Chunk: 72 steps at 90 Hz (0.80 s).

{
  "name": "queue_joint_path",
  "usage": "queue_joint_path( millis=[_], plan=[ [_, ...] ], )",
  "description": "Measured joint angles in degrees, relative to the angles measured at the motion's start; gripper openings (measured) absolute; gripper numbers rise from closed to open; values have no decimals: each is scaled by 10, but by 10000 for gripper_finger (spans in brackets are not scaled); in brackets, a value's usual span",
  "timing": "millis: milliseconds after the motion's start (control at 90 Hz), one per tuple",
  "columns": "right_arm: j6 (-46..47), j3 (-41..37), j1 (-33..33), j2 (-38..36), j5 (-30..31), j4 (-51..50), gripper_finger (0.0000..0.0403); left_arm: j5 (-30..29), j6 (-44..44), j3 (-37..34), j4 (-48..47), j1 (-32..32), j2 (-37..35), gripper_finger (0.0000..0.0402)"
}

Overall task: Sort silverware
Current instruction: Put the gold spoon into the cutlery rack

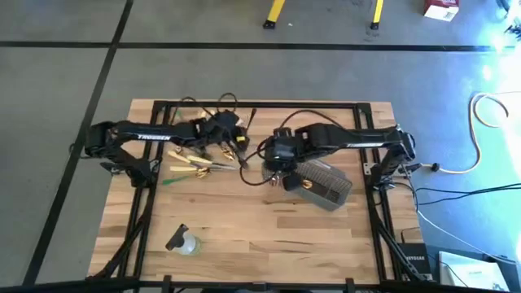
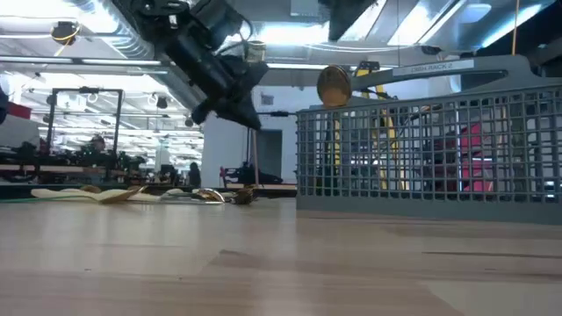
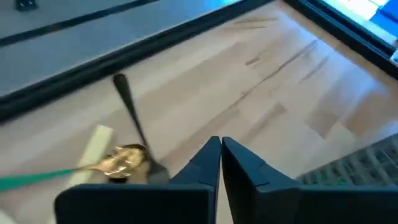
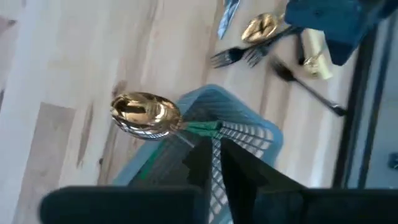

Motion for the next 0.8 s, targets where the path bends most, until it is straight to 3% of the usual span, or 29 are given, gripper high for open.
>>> queue_joint_path(
  millis=[156,344,400,533,678,800],
  plan=[
    [20,-69,2,-67,3,62,12,13,40,0,-65,36,6,0],
    [59,-280,2,-207,5,205,14,120,144,20,-152,69,7,0],
    [73,-342,3,-253,5,249,14,109,189,36,-183,67,7,0],
    [124,-461,2,-337,-34,357,14,21,271,72,-264,51,28,10],
    [145,-531,3,-392,-65,427,14,33,289,111,-337,43,71,55],
    [154,-552,3,-402,-66,439,14,51,354,123,-396,45,119,102]
  ],
)
